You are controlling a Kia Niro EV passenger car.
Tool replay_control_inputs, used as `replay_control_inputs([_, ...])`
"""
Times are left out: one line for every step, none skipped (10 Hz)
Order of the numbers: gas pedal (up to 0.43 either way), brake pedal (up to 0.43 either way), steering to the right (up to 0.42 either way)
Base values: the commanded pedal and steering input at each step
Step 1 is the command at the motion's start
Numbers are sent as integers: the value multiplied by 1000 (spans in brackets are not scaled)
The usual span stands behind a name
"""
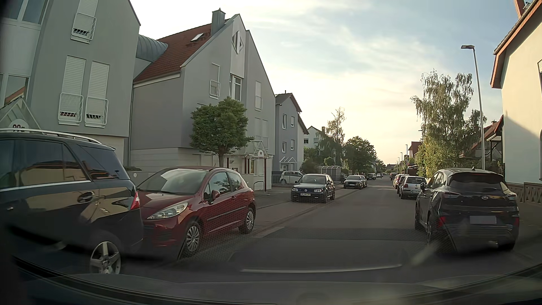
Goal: Follow the waypoints while adhering to traffic rules and regulations
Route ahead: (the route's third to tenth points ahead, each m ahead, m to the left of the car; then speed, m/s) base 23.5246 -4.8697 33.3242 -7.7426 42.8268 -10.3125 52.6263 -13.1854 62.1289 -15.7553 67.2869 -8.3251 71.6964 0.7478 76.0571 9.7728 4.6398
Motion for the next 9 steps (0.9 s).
replay_control_inputs([197, 30, 79])
replay_control_inputs([197, 30, 96])
replay_control_inputs([197, 30, 108])
replay_control_inputs([209, 30, 119])
replay_control_inputs([209, 30, 128])
replay_control_inputs([209, 37, 133])
replay_control_inputs([209, 30, 136])
replay_control_inputs([209, 30, 135])
replay_control_inputs([209, 30, 133])
